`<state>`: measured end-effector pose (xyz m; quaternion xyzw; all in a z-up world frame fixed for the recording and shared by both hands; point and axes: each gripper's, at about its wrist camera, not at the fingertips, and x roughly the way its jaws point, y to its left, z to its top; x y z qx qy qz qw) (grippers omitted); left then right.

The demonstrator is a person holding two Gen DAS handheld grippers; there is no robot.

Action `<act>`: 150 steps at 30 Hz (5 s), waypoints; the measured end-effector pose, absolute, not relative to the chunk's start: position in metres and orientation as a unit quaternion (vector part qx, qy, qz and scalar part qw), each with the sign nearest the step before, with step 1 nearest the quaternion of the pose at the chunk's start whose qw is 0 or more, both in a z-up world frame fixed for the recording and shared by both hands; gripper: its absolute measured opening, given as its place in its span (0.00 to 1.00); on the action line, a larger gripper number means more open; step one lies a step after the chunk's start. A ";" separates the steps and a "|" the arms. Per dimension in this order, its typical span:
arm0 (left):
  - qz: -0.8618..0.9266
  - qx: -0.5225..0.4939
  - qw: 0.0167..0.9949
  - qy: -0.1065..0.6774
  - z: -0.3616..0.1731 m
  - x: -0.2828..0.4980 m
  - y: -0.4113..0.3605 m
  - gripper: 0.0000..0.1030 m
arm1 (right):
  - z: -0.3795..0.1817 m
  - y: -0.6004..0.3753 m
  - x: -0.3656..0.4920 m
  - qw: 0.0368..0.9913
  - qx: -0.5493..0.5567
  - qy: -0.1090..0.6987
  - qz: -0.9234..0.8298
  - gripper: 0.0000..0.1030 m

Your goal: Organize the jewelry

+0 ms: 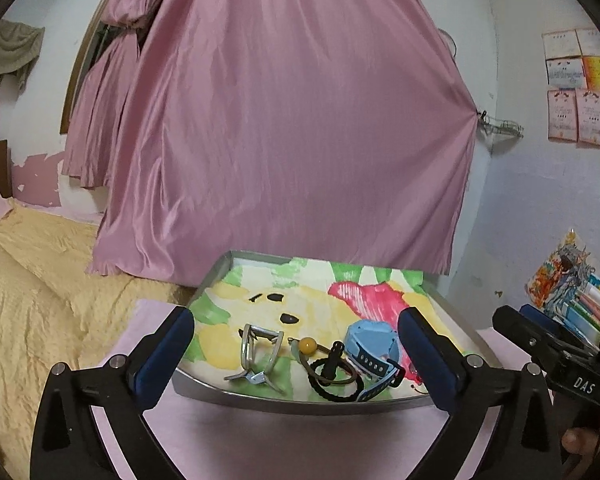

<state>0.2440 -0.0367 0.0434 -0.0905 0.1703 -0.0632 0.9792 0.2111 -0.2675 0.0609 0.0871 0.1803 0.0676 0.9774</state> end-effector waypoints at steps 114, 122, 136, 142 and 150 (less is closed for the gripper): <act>-0.029 -0.056 0.987 0.145 0.030 0.013 0.007 1.00 | 0.067 -0.244 -0.042 0.982 0.095 0.157 0.046 0.98; -0.030 -0.060 0.987 0.149 0.027 0.016 0.008 1.00 | 0.062 -0.243 -0.039 0.981 0.096 0.164 0.045 0.98; -0.031 -0.062 0.986 0.153 0.024 0.019 0.009 1.00 | 0.058 -0.238 -0.037 0.980 0.097 0.170 0.043 0.98; -0.030 -0.062 0.986 0.153 0.023 0.019 0.010 1.00 | 0.058 -0.238 -0.038 0.980 0.098 0.170 0.043 0.98; -0.030 -0.062 0.986 0.153 0.024 0.019 0.010 1.00 | 0.058 -0.238 -0.038 0.979 0.098 0.171 0.043 0.98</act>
